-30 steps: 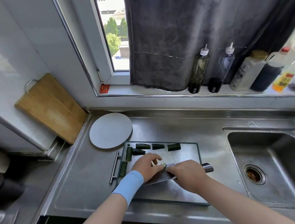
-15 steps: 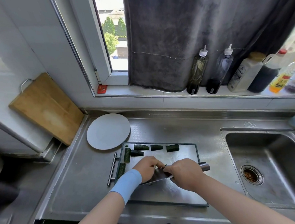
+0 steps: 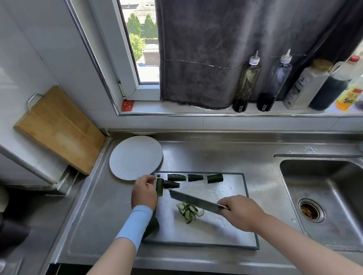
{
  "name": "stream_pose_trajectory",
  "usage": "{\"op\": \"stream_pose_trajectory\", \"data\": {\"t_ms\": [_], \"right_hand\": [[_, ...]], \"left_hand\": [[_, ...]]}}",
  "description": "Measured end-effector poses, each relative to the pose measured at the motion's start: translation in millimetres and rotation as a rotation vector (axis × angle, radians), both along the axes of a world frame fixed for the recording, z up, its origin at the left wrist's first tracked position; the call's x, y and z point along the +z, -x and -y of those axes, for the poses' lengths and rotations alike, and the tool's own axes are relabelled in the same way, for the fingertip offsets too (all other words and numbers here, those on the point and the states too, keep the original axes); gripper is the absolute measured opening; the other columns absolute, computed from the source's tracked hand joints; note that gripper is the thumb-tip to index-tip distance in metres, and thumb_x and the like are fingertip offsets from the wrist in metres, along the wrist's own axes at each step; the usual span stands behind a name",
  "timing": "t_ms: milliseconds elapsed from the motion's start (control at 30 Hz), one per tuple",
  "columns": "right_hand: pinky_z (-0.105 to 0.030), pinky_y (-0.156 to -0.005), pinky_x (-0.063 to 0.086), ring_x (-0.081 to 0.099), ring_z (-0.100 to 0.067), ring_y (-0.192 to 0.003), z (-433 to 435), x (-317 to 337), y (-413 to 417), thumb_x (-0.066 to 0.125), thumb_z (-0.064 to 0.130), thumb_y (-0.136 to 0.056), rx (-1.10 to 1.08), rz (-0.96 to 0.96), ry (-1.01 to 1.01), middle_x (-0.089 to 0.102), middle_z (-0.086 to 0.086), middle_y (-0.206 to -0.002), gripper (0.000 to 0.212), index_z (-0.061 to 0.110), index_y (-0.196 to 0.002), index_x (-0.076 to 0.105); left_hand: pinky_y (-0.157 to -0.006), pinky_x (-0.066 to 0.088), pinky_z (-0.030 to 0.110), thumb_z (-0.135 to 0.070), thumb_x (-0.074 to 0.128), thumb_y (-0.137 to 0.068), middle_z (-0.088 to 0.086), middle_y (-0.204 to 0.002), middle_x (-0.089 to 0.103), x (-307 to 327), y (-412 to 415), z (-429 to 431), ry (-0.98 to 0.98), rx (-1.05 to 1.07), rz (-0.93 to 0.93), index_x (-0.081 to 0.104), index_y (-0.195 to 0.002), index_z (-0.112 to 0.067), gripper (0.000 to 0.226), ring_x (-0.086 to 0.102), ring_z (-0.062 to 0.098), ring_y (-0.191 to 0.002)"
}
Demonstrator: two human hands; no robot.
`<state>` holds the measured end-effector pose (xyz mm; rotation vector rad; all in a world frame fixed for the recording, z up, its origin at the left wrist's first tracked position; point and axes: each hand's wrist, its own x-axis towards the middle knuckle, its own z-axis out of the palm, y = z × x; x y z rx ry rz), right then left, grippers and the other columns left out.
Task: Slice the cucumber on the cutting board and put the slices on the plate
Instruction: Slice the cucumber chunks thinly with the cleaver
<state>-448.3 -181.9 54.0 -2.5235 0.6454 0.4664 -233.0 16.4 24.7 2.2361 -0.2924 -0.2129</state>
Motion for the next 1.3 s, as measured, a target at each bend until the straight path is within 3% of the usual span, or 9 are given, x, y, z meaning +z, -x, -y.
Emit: {"op": "stream_pose_trajectory", "data": {"t_ms": [100,200,267,467,700,867,1033,1133,1300], "right_hand": [[-0.031,-0.057,0.037,0.05,-0.013,-0.059,-1,-8,7,0.048,0.042,-0.09,-0.235,0.022,-0.153,0.057,0.008,-0.063,0.026,0.021,-0.08,0.062],[-0.029,-0.055,0.036,0.05,-0.014,-0.055,-6,-11,11,0.052,0.034,-0.095,-0.388,0.059,-0.25,0.055,0.007,-0.059,0.027,0.022,-0.073,0.061],[-0.027,-0.054,0.036,0.051,-0.013,-0.056,-9,-10,14,0.053,0.03,-0.098,-0.435,0.079,-0.288,0.055,0.008,-0.06,0.027,0.024,-0.073,0.062],[-0.029,-0.054,0.035,0.05,-0.014,-0.056,-9,-10,25,0.053,0.029,-0.098,-0.492,0.101,-0.318,0.055,0.006,-0.06,0.031,0.024,-0.068,0.058],[-0.027,-0.054,0.036,0.055,-0.015,-0.062,-5,-10,39,0.052,0.03,-0.1,-0.538,0.137,-0.266,0.06,0.005,-0.065,0.028,0.026,-0.075,0.063],[-0.024,-0.052,0.039,0.055,-0.01,-0.055,-14,-9,40,0.052,0.033,-0.1,-0.464,0.093,-0.292,0.062,0.006,-0.065,0.023,0.034,-0.08,0.064],[-0.028,-0.056,0.039,0.054,-0.013,-0.06,-39,-14,40,0.049,0.037,-0.096,-0.275,-0.013,-0.28,0.061,0.007,-0.068,0.023,0.03,-0.078,0.063],[-0.028,-0.057,0.04,0.055,-0.01,-0.066,-47,-19,42,0.046,0.037,-0.097,-0.218,-0.046,-0.2,0.062,0.008,-0.072,0.024,0.031,-0.083,0.064],[-0.029,-0.056,0.041,0.058,-0.013,-0.066,-40,-26,49,0.043,0.035,-0.1,-0.333,-0.029,-0.143,0.063,0.006,-0.072,0.027,0.033,-0.076,0.055]], "left_hand": [[-0.091,0.043,0.028,-0.013,0.051,-0.091,0.001,-0.128,0.053,-23,20,0,-0.218,-0.23,-0.201,0.058,-0.122,-0.024,0.034,0.054,0.016,-0.105],[-0.097,0.043,0.035,-0.049,0.069,-0.075,-0.001,-0.138,0.032,-43,45,9,-0.547,-0.525,-0.284,0.034,-0.142,-0.025,0.08,0.046,0.021,-0.122],[-0.101,0.043,0.037,-0.052,0.074,-0.07,0.001,-0.136,0.028,-50,56,20,-0.64,-0.548,-0.225,0.028,-0.144,-0.023,0.092,0.04,0.024,-0.125],[-0.105,0.041,0.035,-0.019,0.069,-0.084,0.001,-0.139,0.031,-56,72,52,-0.524,-0.481,-0.267,0.038,-0.141,-0.022,0.065,0.046,0.024,-0.124],[-0.105,0.04,0.029,-0.009,0.067,-0.084,0.002,-0.142,0.039,-50,87,88,-0.339,-0.556,-0.398,0.034,-0.148,-0.018,0.072,0.048,0.021,-0.125],[-0.092,0.039,0.022,0.0,0.041,-0.096,-0.006,-0.131,0.054,-41,62,64,-0.126,-0.258,-0.436,0.049,-0.138,-0.025,0.049,0.055,0.016,-0.114],[-0.096,0.048,0.034,0.008,0.036,-0.087,-0.005,-0.114,0.061,-45,37,29,-0.06,-0.032,-0.321,0.06,-0.117,-0.023,0.049,0.061,0.024,-0.107],[-0.092,0.041,0.024,0.008,0.036,-0.088,-0.007,-0.113,0.059,-40,39,27,-0.087,-0.073,-0.305,0.059,-0.118,-0.022,0.048,0.055,0.017,-0.105],[-0.089,0.042,0.025,0.002,0.038,-0.092,-0.01,-0.115,0.055,-33,52,43,-0.13,-0.258,-0.259,0.057,-0.122,-0.023,0.043,0.055,0.013,-0.101]]}}
